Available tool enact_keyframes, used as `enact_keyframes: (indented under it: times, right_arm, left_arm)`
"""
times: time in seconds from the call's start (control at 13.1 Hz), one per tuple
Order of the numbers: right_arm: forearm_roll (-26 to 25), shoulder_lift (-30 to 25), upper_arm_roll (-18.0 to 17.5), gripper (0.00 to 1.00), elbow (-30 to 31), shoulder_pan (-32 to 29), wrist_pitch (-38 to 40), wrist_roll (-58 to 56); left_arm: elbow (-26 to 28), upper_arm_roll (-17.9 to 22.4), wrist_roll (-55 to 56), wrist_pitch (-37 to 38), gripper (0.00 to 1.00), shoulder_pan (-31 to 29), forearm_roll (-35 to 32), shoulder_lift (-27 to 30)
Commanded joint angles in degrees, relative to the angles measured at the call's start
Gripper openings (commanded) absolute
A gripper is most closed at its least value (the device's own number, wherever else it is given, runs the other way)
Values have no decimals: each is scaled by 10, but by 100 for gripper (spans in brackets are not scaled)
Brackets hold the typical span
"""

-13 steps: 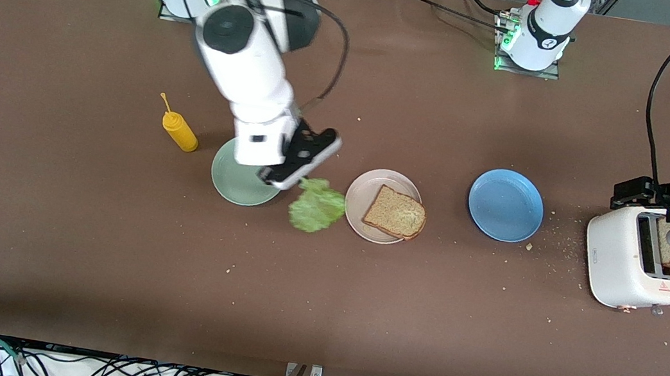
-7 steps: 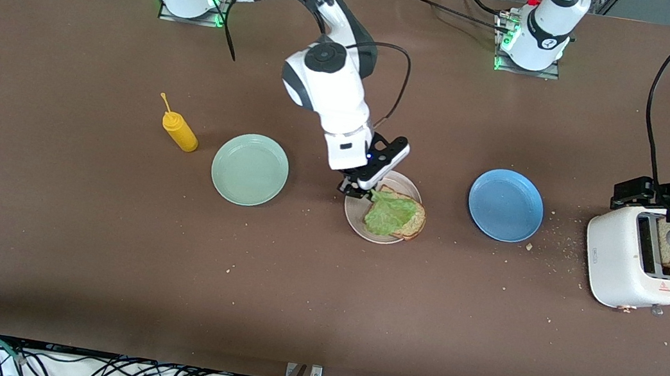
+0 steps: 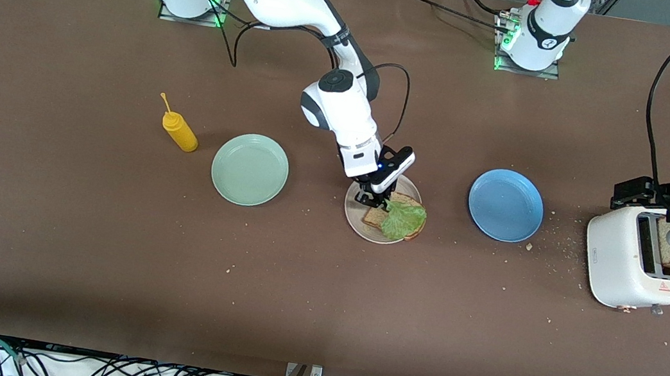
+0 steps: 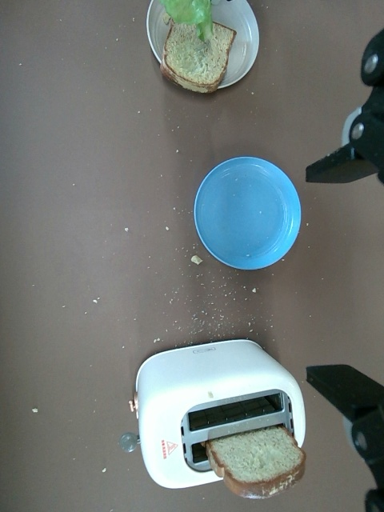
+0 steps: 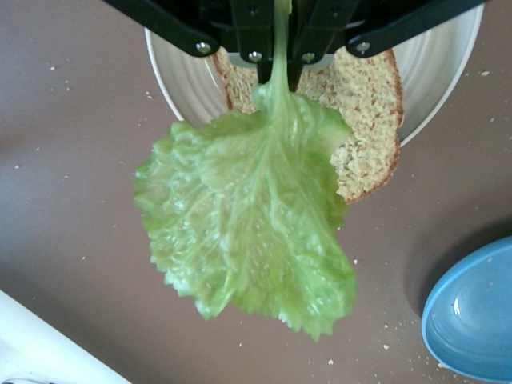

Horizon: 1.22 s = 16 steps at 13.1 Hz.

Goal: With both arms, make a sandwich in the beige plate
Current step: 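Open the right gripper to release the lettuce onto the bread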

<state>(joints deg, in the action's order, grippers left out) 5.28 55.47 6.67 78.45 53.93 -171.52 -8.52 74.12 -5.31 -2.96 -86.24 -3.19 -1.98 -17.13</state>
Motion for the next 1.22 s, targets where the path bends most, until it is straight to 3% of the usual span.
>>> enact_keyframes:
  times: [0.0, 0.08, 0.15, 0.23, 0.3, 0.38, 1.14]
  right_arm:
    - [-10, 20, 8, 0, -24, 9, -7, 19]
    - [-10, 21, 8, 0, -24, 9, -7, 19]
    - [-10, 21, 8, 7, -24, 9, -7, 19]
    - [-10, 21, 8, 58, -24, 9, -8, 19]
    - [-10, 22, 8, 86, -23, 9, -14, 19]
    - [-10, 24, 8, 99, -22, 9, -21, 19]
    - [-6, 8, 8, 99, -17, 2, -17, 17]
  left_arm:
    - [-6, -2, 2, 11, 100, -2, -11, 3]
    - [-6, -2, 2, 12, 100, -2, -11, 3]
    - [-6, -2, 2, 12, 100, -2, -11, 3]
    - [-6, -2, 2, 12, 100, -2, -11, 3]
    - [-6, -2, 2, 12, 100, -2, -11, 3]
    - [-6, -2, 2, 11, 100, -2, -11, 3]
    - [-6, -2, 2, 12, 100, -2, -11, 3]
